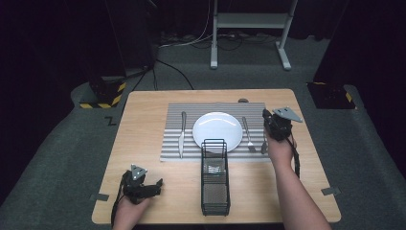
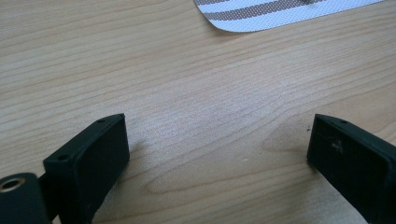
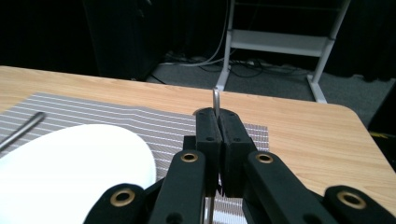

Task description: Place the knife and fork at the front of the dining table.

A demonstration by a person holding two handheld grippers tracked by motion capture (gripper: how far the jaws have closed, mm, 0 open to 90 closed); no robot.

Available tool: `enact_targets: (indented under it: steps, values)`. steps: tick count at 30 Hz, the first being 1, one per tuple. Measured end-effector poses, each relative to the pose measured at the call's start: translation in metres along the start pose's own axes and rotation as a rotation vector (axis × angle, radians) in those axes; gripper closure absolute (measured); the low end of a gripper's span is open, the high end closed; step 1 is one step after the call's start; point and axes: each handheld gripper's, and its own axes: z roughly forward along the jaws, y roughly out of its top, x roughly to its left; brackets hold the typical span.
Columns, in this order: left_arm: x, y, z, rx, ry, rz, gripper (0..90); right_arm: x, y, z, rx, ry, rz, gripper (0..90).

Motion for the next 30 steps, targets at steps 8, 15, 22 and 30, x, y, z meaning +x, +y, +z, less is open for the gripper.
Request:
enact_targets:
  steps: [8,15,22,30]
  values:
    - [0.0,-0.001,-0.001,-0.006,0.009,-0.005,8.1,-0.001,-0.002,0.04,0.069,-0.009,0.017,88.1]
    - [0.0,-0.001,-0.001,-0.007,0.014,-0.007,8.4,-0.004,-0.007,0.064,0.129,-0.016,0.027,88.0]
    - [-0.001,-0.001,-0.001,-0.007,0.014,-0.009,8.5,-0.005,-0.012,0.083,0.185,-0.025,0.034,87.8]
    - [0.0,-0.001,-0.001,-0.007,0.013,-0.008,8.4,-0.004,-0.018,0.093,0.224,-0.036,0.029,87.7]
